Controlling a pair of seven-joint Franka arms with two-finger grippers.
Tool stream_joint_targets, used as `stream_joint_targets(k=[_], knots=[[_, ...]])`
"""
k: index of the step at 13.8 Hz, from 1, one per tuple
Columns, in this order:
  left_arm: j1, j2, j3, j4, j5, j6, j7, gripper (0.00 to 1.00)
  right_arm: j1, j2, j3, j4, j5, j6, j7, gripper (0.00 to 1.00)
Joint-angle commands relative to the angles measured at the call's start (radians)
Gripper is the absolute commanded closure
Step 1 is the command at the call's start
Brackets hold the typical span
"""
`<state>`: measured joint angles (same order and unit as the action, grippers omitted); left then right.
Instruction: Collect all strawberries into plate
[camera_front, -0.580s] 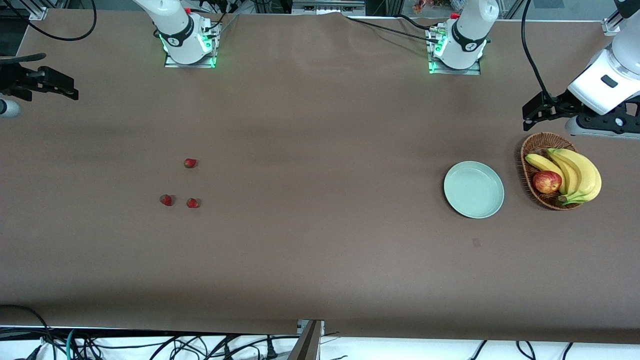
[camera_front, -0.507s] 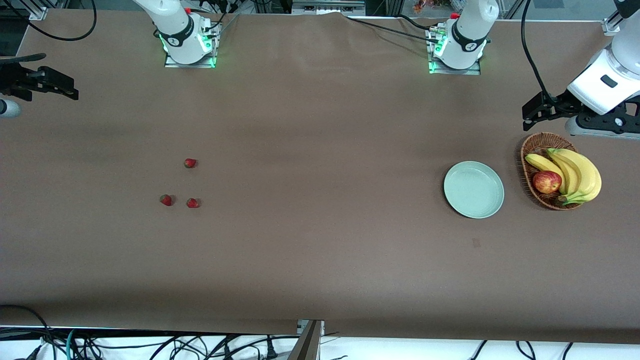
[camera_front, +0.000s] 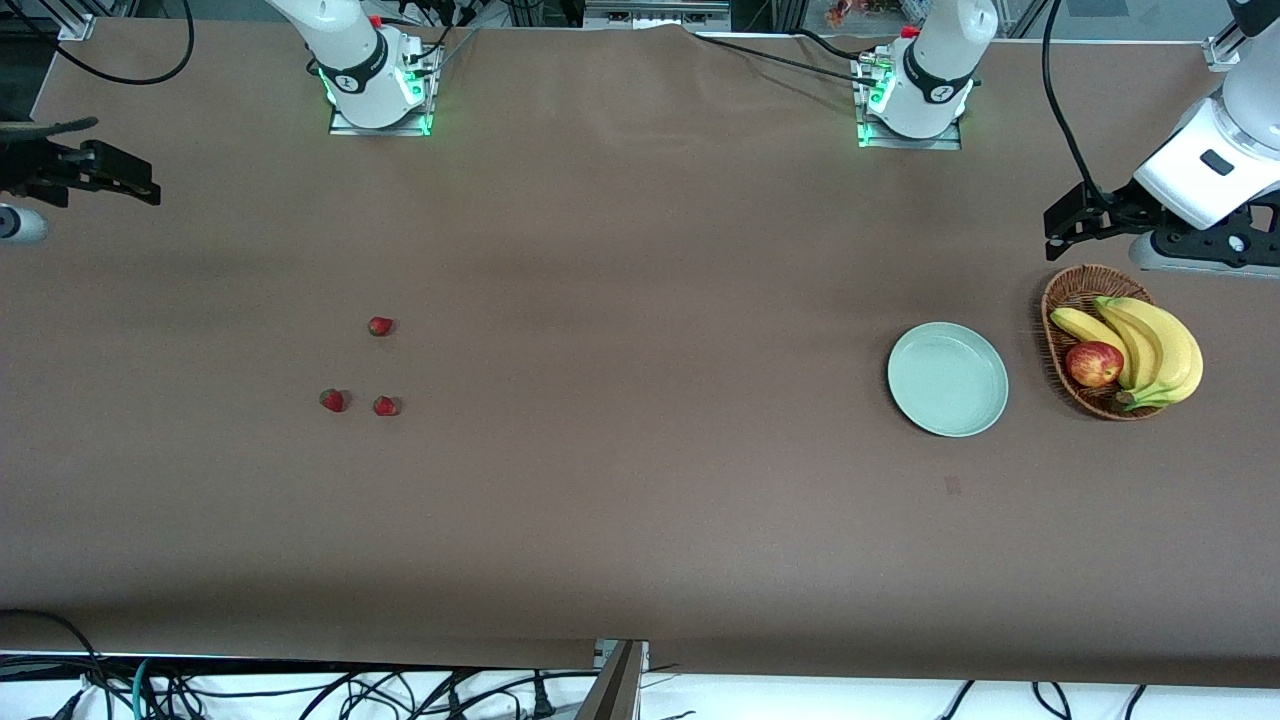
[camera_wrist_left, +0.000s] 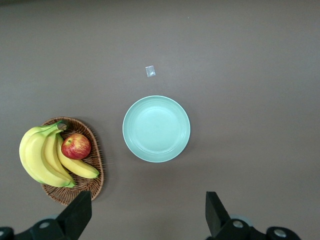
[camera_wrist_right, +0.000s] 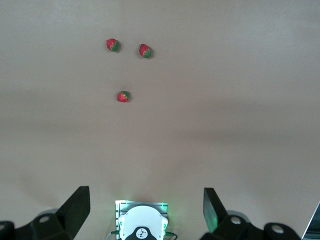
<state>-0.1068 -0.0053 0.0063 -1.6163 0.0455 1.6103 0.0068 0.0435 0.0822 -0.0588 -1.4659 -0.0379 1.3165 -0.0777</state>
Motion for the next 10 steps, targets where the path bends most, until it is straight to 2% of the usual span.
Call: stream_joint_targets(k=[1,5,10], knots=[[-0.014,0.015,0.012,0.035,-0.016,-0.024,0.002,0.00,-0.005,0.088,0.011,0.038,-0.008,0.004,0.009,0.00],[-0.013,0.013,0.012,0.033,-0.019,-0.041,0.006,0.00,0.007,0.247,0.017,0.029,0.001,0.119,0.010,0.00],[-0.013,0.011,0.012,0.035,-0.019,-0.056,-0.001,0.00,0.064,0.422,0.017,-0.020,0.032,0.392,0.024,0.00]])
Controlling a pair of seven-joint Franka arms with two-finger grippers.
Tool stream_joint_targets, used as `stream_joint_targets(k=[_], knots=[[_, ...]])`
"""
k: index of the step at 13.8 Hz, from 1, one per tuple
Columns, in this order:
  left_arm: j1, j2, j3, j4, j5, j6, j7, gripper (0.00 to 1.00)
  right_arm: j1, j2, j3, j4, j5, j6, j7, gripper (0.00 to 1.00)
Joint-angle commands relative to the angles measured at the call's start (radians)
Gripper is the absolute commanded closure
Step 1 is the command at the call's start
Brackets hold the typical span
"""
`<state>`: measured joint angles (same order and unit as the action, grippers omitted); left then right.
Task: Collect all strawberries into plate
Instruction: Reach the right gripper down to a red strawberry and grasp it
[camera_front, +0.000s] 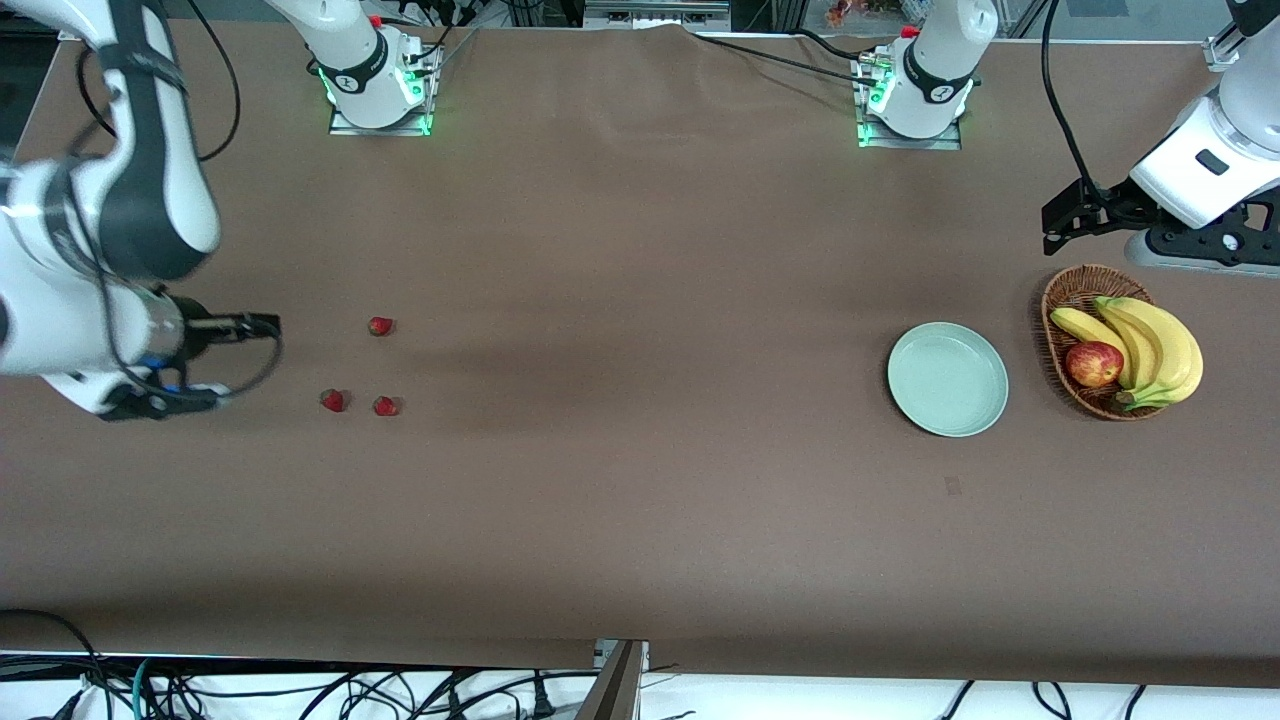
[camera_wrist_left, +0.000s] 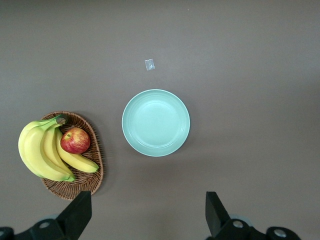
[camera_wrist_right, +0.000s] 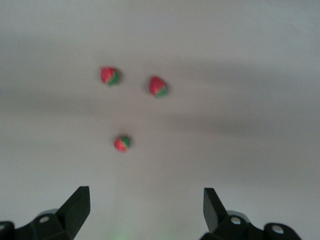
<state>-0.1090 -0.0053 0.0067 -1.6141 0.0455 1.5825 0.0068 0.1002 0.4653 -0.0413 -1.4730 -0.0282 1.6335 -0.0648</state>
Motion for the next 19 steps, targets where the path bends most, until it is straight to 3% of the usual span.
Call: stream_joint_targets(k=[1,4,10,15,17,19], knots=[[-0.011,0.011,0.012,0.033,-0.019,-0.029,-0.001,0.00,0.015,0.071,0.001,-0.039,0.034,0.144,0.014,0.00],[-0.011,0.013,0.012,0.036,-0.022,-0.027,-0.005,0.00,0.039,0.151,0.001,-0.085,0.085,0.308,0.037,0.00],[-0.014,0.013,0.002,0.036,-0.021,-0.025,-0.008,0.00,0.078,0.174,0.001,-0.245,0.085,0.576,0.039,0.00],[-0.011,0.011,-0.004,0.034,-0.021,-0.029,-0.008,0.00,0.081,0.200,0.001,-0.256,0.085,0.618,0.039,0.03],[-0.011,0.011,-0.004,0.034,-0.021,-0.029,-0.008,0.00,0.082,0.202,0.001,-0.259,0.085,0.620,0.039,0.38],[-0.012,0.011,-0.004,0.034,-0.021,-0.029,-0.008,0.00,0.082,0.208,0.001,-0.262,0.085,0.629,0.039,0.56]])
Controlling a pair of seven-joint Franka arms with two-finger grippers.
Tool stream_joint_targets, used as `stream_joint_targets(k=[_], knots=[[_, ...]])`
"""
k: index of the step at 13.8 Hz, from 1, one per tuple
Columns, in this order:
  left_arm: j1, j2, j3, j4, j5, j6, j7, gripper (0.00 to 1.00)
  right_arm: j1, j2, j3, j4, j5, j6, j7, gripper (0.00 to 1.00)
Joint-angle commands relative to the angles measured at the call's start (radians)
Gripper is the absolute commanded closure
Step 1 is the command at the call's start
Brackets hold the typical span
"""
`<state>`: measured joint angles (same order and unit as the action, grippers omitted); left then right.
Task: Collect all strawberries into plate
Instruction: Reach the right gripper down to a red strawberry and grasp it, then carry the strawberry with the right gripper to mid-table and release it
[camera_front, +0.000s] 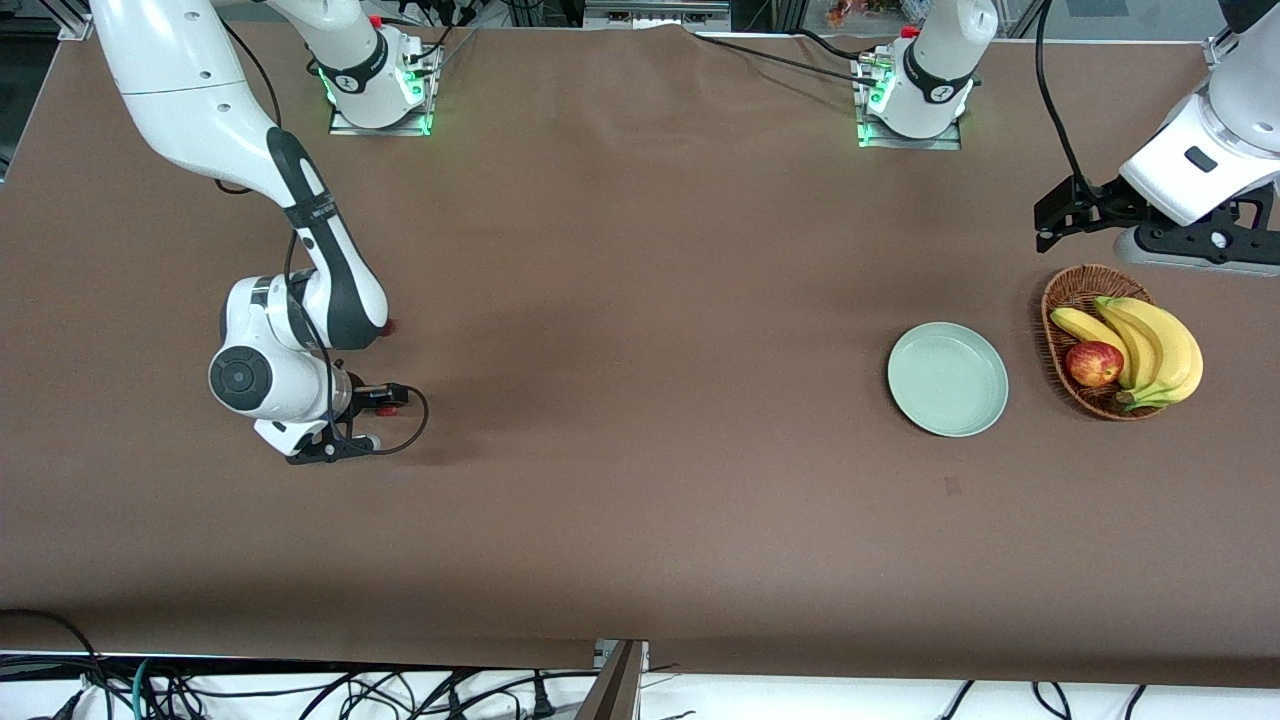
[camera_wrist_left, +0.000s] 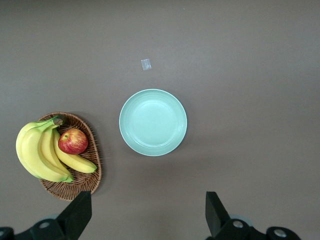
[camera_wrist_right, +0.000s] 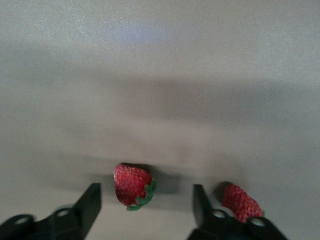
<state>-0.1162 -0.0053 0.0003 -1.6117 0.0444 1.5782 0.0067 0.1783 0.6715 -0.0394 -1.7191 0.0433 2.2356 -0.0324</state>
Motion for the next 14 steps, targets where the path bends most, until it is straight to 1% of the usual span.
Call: stream_joint_targets(k=[1,2,4,5,9,11,14], knots=[[-0.005,0.013,0.003,0.032,-0.020,-0.023,-0.008,0.00,0.004,0.003,-0.001,-0.014,0.013,0.027,0.006,0.58],[-0.005,0.013,0.003,0.033,-0.020,-0.023,-0.008,0.00,0.006,0.003,-0.001,-0.014,0.013,0.027,0.006,0.65],[-0.005,0.013,0.003,0.032,-0.020,-0.023,-0.008,0.00,0.006,0.002,0.001,-0.013,0.015,0.024,0.008,0.90],[-0.005,0.013,0.003,0.032,-0.020,-0.023,-0.008,0.00,0.007,0.000,0.004,-0.005,0.017,0.018,0.008,0.92],[-0.005,0.013,0.003,0.032,-0.020,-0.023,-0.008,0.00,0.026,-0.006,0.074,0.051,0.026,0.021,0.020,0.92],[-0.003,0.013,0.003,0.032,-0.020,-0.023,-0.007,0.00,0.093,0.003,0.087,0.090,0.059,0.030,0.228,0.92],[-0.005,0.013,0.003,0.032,-0.020,-0.023,-0.008,0.00,0.248,0.061,0.085,0.205,0.061,0.050,0.570,0.91]])
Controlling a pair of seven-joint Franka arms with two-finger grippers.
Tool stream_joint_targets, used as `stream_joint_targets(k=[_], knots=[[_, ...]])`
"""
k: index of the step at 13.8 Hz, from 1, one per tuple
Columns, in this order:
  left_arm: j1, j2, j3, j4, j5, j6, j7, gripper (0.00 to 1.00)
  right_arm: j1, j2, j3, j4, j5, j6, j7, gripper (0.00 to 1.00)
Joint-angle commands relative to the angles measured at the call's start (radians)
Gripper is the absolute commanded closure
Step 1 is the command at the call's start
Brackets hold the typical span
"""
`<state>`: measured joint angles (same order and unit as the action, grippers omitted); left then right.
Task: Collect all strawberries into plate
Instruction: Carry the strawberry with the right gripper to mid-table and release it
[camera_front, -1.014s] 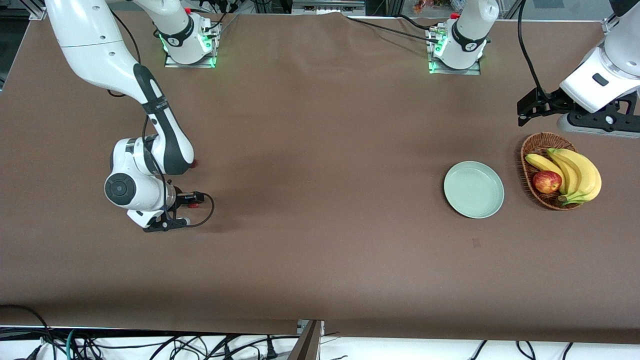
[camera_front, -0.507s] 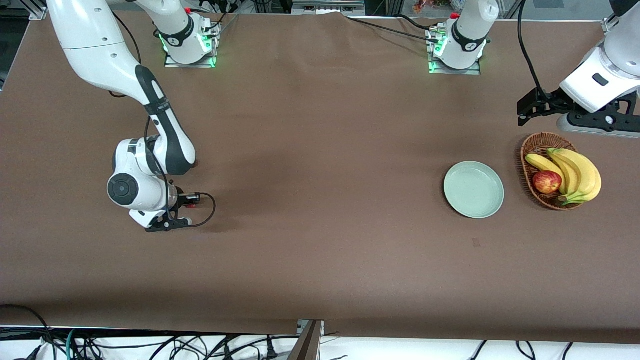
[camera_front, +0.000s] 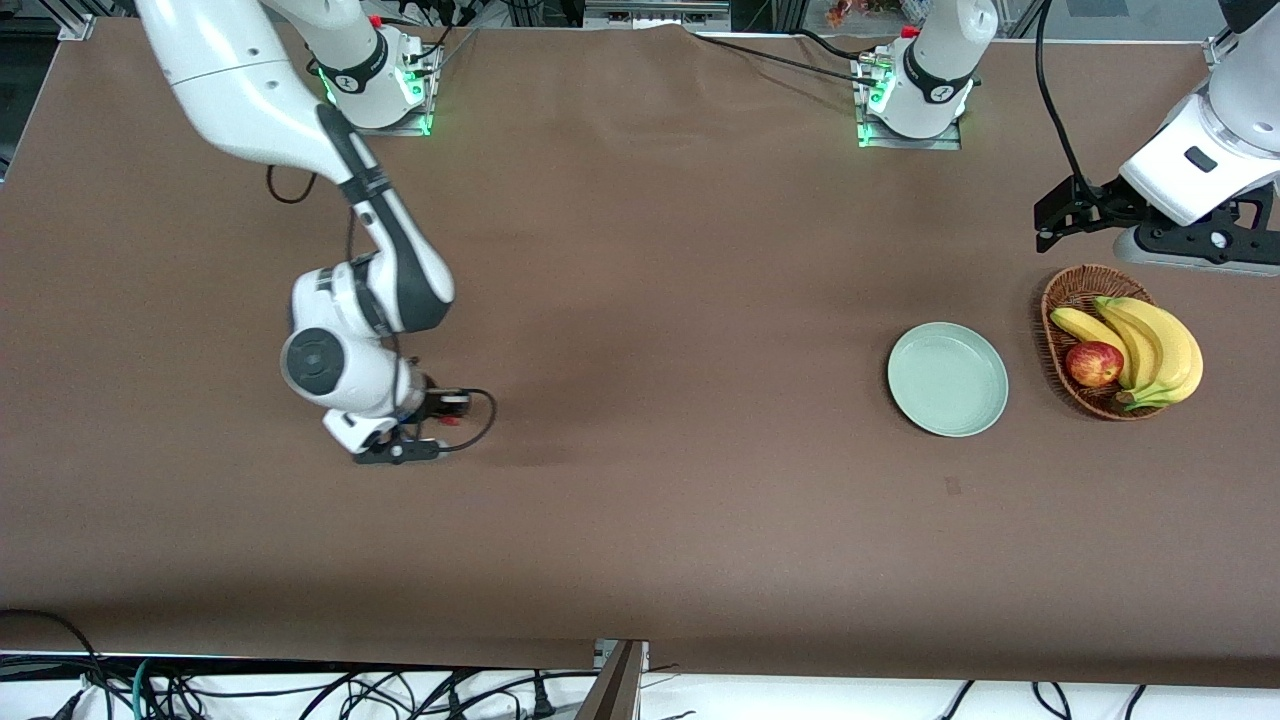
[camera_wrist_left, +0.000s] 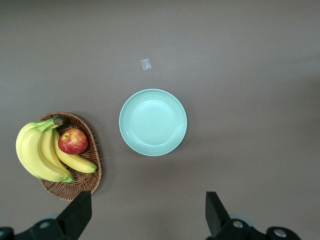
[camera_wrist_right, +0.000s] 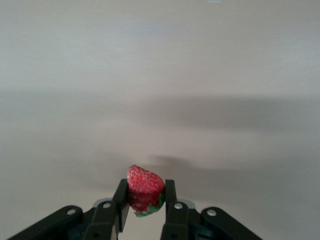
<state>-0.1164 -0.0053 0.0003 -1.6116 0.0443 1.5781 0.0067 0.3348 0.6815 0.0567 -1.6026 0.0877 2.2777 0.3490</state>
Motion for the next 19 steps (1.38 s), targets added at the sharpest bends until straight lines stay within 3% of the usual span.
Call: stream_joint_targets(k=[1,4,8,10,13,15,17,19], knots=[[-0.005,0.013,0.003,0.032,-0.020,-0.023,-0.008,0.00,0.140,0.076,-0.009,0.140,0.018,0.017,0.296,0.91],[-0.005,0.013,0.003,0.032,-0.020,-0.023,-0.008,0.00,0.283,0.147,-0.009,0.237,0.021,0.096,0.531,0.91],[-0.005,0.013,0.003,0.032,-0.020,-0.023,-0.008,0.00,0.443,0.249,-0.009,0.300,0.021,0.349,0.775,0.90],[-0.005,0.013,0.003,0.032,-0.020,-0.023,-0.008,0.00,0.495,0.295,-0.009,0.316,0.020,0.417,0.820,0.89],[-0.005,0.013,0.003,0.032,-0.020,-0.023,-0.008,0.00,0.514,0.311,-0.009,0.316,0.021,0.431,0.821,0.79],[-0.005,0.013,0.003,0.033,-0.020,-0.023,-0.008,0.00,0.512,0.300,-0.015,0.316,0.014,0.425,0.812,0.00],[-0.003,0.013,0.003,0.032,-0.020,-0.023,-0.008,0.00,0.483,0.273,-0.023,0.316,0.009,0.393,0.800,0.00],[-0.003,0.013,0.003,0.032,-0.021,-0.023,-0.008,0.00,0.428,0.233,-0.023,0.337,0.009,0.254,0.736,0.00]])
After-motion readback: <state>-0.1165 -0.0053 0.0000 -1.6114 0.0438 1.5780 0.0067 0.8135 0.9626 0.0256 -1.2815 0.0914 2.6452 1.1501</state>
